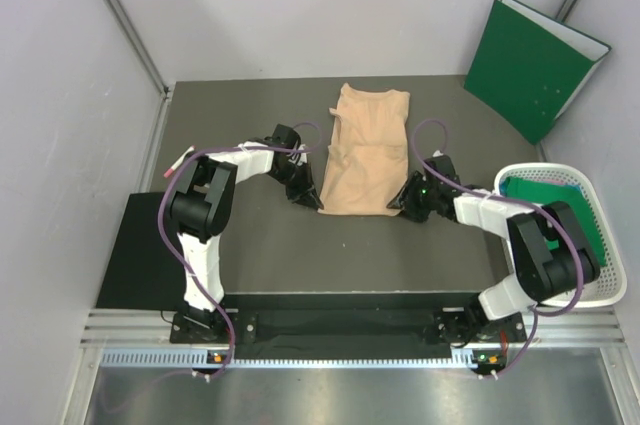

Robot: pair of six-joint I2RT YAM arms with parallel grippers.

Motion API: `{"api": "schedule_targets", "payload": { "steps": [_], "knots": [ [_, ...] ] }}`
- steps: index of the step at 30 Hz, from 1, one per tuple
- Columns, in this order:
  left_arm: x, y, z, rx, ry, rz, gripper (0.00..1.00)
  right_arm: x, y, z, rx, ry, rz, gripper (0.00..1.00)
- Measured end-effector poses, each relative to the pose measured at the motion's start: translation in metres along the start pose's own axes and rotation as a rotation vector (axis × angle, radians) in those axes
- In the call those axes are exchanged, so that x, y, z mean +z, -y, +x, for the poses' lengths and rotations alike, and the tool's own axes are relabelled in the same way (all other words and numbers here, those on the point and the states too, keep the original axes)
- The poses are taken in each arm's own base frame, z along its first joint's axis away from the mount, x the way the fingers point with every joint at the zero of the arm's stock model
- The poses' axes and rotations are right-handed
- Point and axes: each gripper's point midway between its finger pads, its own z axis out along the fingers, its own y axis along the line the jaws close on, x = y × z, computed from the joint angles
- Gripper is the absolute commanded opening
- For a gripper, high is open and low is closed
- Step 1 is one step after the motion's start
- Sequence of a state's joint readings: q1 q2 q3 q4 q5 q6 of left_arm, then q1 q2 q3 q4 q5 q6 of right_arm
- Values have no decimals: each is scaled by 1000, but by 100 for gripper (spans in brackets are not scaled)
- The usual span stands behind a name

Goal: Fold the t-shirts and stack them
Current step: Grab one side of the 2/3 rectangular tshirt with both arms, then fold the long partially folded tshirt into a neat square

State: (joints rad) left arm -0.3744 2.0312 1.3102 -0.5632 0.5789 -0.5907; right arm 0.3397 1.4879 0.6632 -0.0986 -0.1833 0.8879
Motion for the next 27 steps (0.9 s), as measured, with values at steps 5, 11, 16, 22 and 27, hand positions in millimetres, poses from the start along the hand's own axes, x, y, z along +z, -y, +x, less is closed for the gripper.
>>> {"api": "schedule_targets", "payload": {
  "steps": [5, 11, 16, 22, 27],
  "knots": [
    [1, 0, 1, 4, -1, 5, 0, 10, 4, -4, 1, 14, 26, 4],
    [-2, -3, 3, 17, 5, -17, 0, 5, 9, -1, -19, 20, 44, 0],
    [-11, -11, 27, 4, -29, -47, 0, -15, 12, 17, -43, -16, 28, 0],
    [-46, 0, 57, 20, -40, -51, 0, -52, -2, 34, -61, -55, -50, 1],
    [-87, 26, 66, 67, 21, -6, 0, -88, -19, 37, -75, -53, -112, 2]
  ]
}}
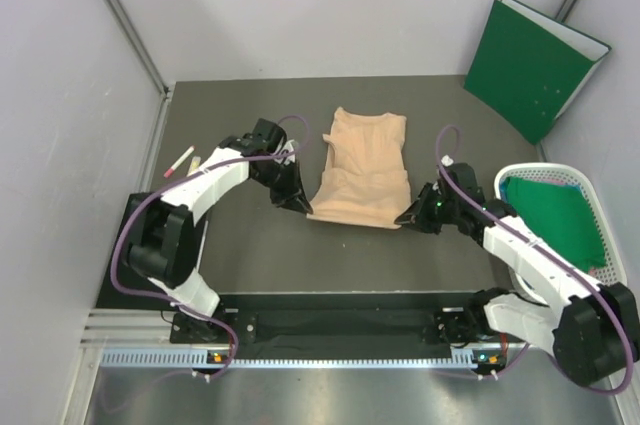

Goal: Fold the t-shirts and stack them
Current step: Fold the long partially folded tshirt into a neat square

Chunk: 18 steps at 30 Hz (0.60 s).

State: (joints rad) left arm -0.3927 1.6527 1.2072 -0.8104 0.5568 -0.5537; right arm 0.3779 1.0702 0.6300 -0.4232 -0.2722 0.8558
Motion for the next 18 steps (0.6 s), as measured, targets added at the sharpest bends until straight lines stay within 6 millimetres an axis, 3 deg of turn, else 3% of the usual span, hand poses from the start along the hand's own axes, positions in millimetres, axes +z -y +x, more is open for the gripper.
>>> {"api": "schedule_targets", "payload": {
  "steps": [8, 12, 18],
  "knots": [
    [-35, 42, -27, 45, 112, 64, 0, -28, -33, -31, -85, 61, 2, 3],
    [-39, 59, -56, 59, 157, 83, 0, -20, -39, -55, -151, 88, 45, 4],
    [-23, 73, -107, 62, 191, 87, 0, 4, -46, -95, -219, 102, 108, 5]
  ]
}}
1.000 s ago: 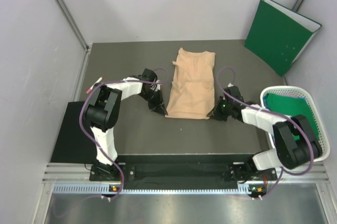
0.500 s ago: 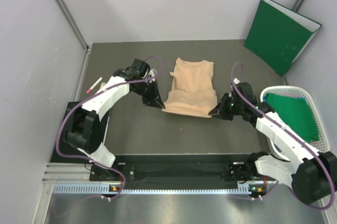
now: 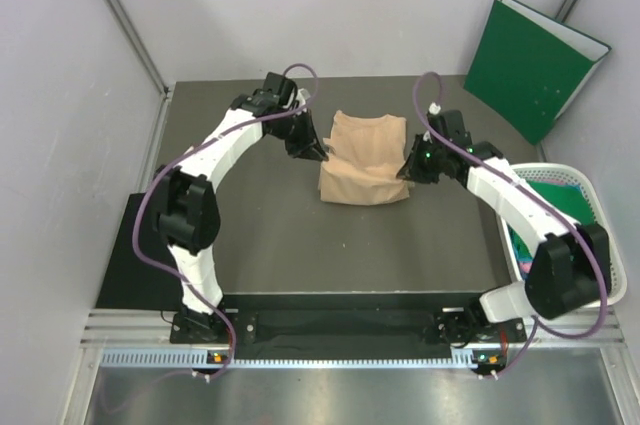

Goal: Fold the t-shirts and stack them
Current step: Fold the long partially folded tshirt into a neat square

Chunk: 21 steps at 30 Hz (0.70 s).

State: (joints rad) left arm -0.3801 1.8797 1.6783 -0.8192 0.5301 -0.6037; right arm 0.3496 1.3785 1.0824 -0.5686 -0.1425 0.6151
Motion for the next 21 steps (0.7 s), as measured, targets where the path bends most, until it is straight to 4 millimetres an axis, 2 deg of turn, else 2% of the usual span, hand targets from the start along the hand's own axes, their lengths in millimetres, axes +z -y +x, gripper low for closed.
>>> {"api": "schedule_targets", "payload": {
  "steps": [8, 12, 21],
  "knots": [
    [19, 12, -56, -2, 70, 37, 0, 30, -2, -64, -36, 44, 19, 7],
    [28, 17, -88, -9, 113, 77, 0, 46, 4, -91, -33, 61, 20, 8],
    [60, -7, -134, -133, 141, 193, 0, 90, 16, -120, -23, 64, -11, 11]
  ]
}}
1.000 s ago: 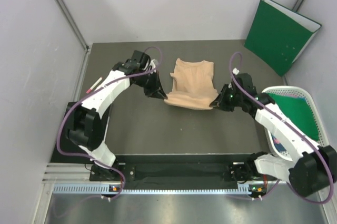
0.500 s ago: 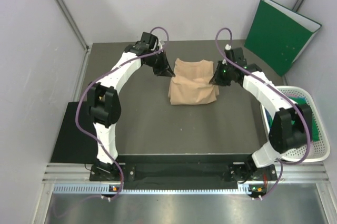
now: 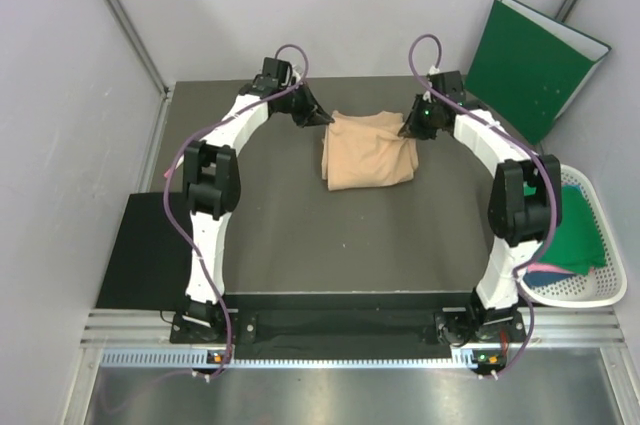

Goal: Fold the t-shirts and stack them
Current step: Fold the long partially folded tshirt into a neat square

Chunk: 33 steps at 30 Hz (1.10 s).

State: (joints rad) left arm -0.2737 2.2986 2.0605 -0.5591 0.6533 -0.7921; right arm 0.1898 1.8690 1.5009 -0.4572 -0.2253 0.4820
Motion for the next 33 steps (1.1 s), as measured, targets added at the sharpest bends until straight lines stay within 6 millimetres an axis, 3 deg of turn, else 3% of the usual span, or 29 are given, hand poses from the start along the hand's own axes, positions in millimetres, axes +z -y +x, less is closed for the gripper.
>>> {"api": "schedule_targets", "payload": {
  "steps": [3, 5, 8, 9, 10, 11, 13, 15, 20, 22, 28, 33],
  "knots": [
    [10, -6, -17, -40, 21, 41, 0, 16, -4, -14, -6, 16, -21, 13],
    [16, -8, -32, -63, 42, 72, 0, 25, -7, -25, -10, 29, -33, 20],
    [21, -6, -53, -84, 78, 122, 3, 37, -15, -47, -18, 69, -55, 34],
    [23, -5, -61, -90, 92, 142, 9, 41, -18, -56, -20, 84, -63, 46],
    [25, -4, -67, -102, 101, 162, 25, 45, -20, -65, -21, 98, -69, 53],
    [26, -5, -73, -109, 108, 177, 56, 50, -22, -73, -20, 113, -74, 60],
    [29, -6, -84, -125, 125, 215, 81, 58, -23, -86, -15, 138, -75, 70],
    [33, -13, -91, -161, 130, 234, 98, 68, -21, -95, -7, 163, -73, 76],
    [34, -27, -93, -206, 124, 232, 98, 75, -8, -95, 32, 176, -53, 83],
    [30, -33, -86, -203, 120, 214, 98, 73, 3, -88, 44, 178, -32, 83],
    [15, -47, -46, -195, 74, 137, 98, 38, 31, -58, 81, 140, 29, 83],
    [8, -53, -17, -137, 46, 86, 98, 13, 40, -38, 92, 122, 37, 83]
  ]
}}
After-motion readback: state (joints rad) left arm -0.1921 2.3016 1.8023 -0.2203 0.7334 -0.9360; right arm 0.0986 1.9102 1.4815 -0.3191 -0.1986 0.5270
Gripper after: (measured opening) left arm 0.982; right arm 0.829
